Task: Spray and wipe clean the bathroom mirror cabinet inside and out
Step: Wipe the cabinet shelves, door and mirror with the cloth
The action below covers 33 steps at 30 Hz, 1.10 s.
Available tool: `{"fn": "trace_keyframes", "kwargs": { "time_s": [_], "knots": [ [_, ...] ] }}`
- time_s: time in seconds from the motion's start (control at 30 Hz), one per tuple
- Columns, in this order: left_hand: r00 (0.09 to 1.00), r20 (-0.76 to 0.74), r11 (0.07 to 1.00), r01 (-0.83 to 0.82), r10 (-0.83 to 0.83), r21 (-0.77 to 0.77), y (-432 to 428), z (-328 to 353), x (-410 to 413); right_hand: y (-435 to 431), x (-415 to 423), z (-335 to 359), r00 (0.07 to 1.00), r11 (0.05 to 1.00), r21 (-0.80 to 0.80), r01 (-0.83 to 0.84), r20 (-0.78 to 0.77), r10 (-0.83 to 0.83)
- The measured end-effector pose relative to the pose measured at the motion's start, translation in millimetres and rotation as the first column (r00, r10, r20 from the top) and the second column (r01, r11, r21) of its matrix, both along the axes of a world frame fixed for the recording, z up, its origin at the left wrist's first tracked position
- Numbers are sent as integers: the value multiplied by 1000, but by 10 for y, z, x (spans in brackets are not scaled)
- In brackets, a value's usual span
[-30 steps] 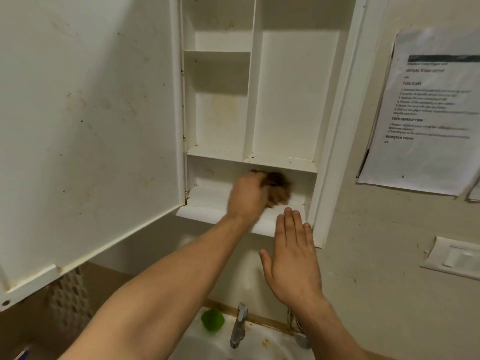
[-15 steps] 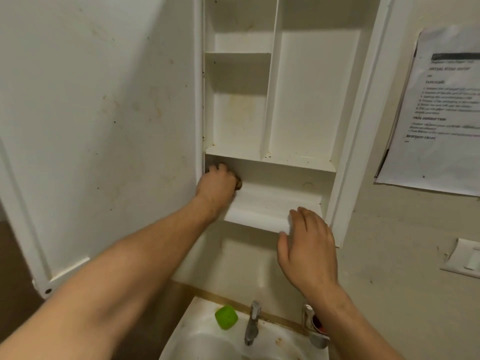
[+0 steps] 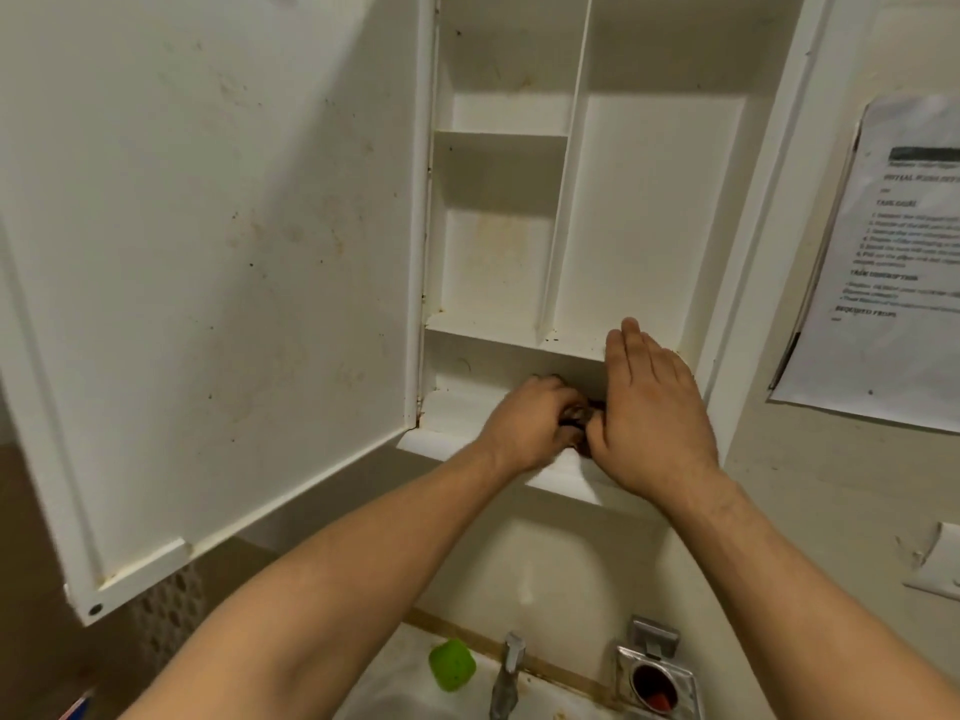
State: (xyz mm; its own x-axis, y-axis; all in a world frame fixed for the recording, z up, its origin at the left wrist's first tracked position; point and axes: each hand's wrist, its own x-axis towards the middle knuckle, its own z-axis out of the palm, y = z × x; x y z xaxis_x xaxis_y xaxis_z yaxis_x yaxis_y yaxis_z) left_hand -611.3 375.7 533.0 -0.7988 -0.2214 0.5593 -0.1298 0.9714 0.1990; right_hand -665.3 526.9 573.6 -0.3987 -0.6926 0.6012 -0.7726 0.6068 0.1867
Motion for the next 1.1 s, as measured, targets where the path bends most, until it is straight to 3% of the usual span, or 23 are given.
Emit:
{"fn": "trace_keyframes", "kwargs": {
  "time_s": [0.07,0.13,0.2,0.27,0.37,0.43,0.5,0.57,0.6,0.67,0.77,0.83,0.93,1.0,1.07,1.1],
  "knots": [
    [950,-4,935,-308,312,-174,-219,62,68,61,-24,12,1000,999,35,-11,4,11],
    [803,40,778,-563,595,-280,-436,145,217,79,-11,20,1000,999,51,-5,16,4],
    [704,84,683,-644,706,-343,-558,188,294,54,19,27,999,999,41,0,34,-1],
    [683,141,686,-656,717,-314,-570,199,273,21,53,9,999,1000,24,3,54,-5],
    [764,116,771,-637,634,-19,-396,215,159,-18,47,-18,999,1000,15,14,52,-14],
    [911,43,900,-412,411,141,-127,182,69,-56,8,-34,999,1000,-16,1,37,0],
    [997,31,985,-69,65,158,155,126,-7,-83,20,-117,1000,998,-67,-12,0,12],
    [995,91,999,41,-43,20,226,71,-50,-56,52,-384,998,996,-79,-49,-40,46],
    [996,87,998,1,3,-55,147,71,-26,-8,78,-591,996,996,-48,-78,-41,76],
    [968,60,957,-228,242,-181,-111,62,104,114,98,-998,995,994,53,-101,-9,101],
    [801,95,800,-566,591,-201,-493,42,322,193,70,-1251,996,994,62,-86,14,85],
    [782,137,793,-594,608,-135,-534,29,330,175,95,-1237,997,996,59,-70,38,68],
    [838,90,839,-543,538,45,-362,-15,178,144,152,-1222,996,997,36,-67,59,65],
    [921,-41,914,-377,387,148,-212,-41,82,140,172,-1222,994,997,12,-75,79,74],
    [988,-139,973,-27,61,230,-35,-35,30,156,143,-1227,993,996,-8,-86,81,86],
    [989,-123,975,109,-86,192,24,-30,44,148,137,-1233,992,995,-3,-95,80,95]
  ]
}}
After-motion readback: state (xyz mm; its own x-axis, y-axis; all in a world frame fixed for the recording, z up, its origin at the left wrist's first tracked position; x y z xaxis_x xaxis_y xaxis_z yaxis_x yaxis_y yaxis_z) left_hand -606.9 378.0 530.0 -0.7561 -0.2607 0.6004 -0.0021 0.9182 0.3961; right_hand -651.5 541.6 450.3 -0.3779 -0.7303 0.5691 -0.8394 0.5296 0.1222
